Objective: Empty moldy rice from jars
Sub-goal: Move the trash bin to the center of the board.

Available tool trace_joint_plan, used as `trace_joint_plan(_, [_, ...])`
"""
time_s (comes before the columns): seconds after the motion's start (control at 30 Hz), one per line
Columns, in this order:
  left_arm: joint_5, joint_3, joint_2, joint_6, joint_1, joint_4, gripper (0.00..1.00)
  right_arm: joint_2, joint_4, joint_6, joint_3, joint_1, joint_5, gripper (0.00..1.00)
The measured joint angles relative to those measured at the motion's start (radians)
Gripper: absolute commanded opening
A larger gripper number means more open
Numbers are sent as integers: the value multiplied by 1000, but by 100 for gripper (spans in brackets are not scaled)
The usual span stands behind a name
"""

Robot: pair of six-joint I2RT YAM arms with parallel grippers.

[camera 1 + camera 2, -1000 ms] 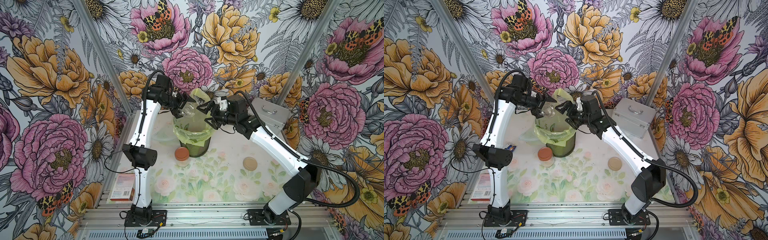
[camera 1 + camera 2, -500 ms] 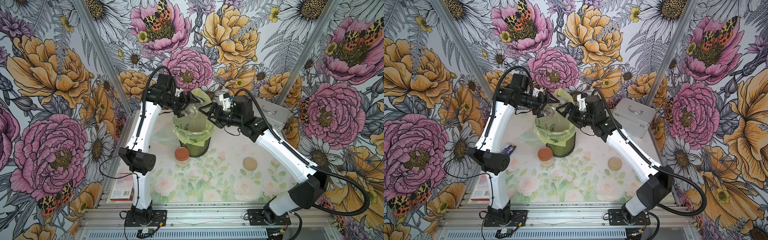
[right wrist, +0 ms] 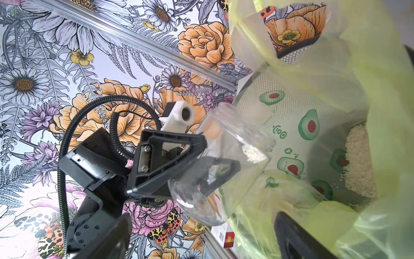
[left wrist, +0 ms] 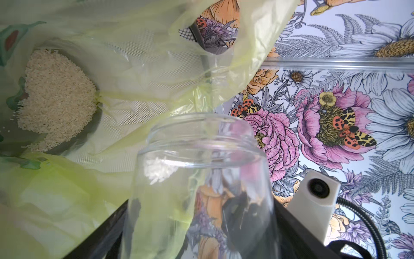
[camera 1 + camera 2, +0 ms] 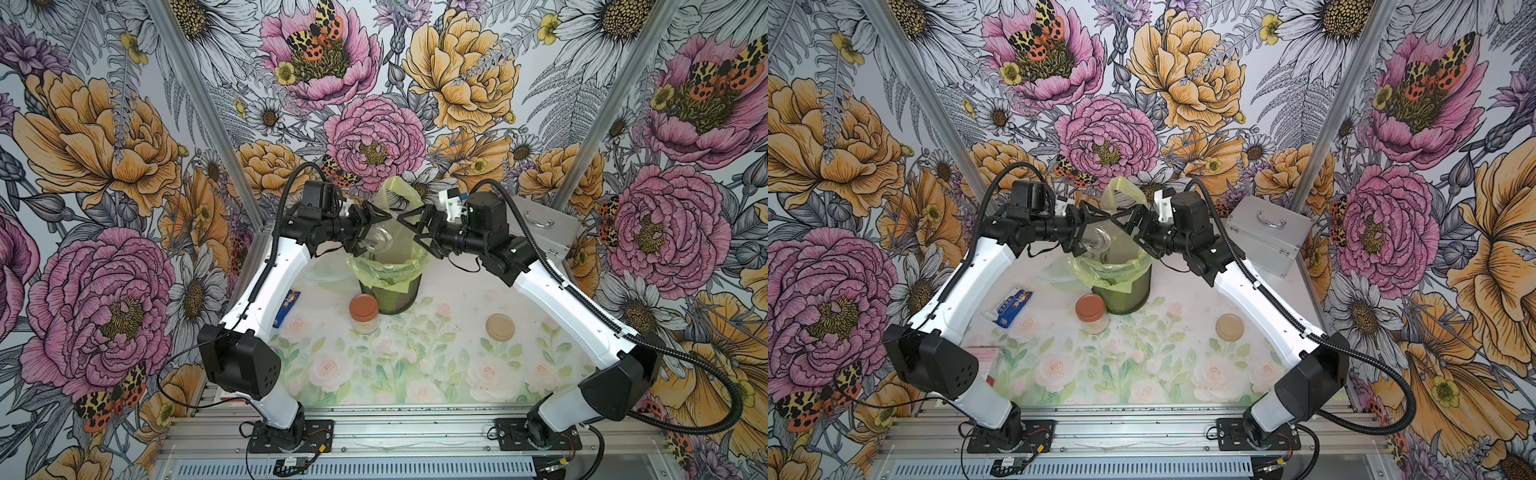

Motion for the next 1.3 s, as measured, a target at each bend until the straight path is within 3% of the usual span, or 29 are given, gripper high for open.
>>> trace_joint_plan(0.37, [36,-33,0,-167,1,68,0,-4,3,-24,-20,7,0,100])
trace_joint_plan(0.6, [60,-11,8,-220,3,-2,0,-4,3,-40,-21,24,1,100])
trace_joint_plan(1.03, [175,177,85,-191,46,-225,0,-4,-118,-417,32,76,67,100])
trace_joint_plan(1.3, [248,283,189,-148,54,-336,0,26,-125,-533,65,88,80,100])
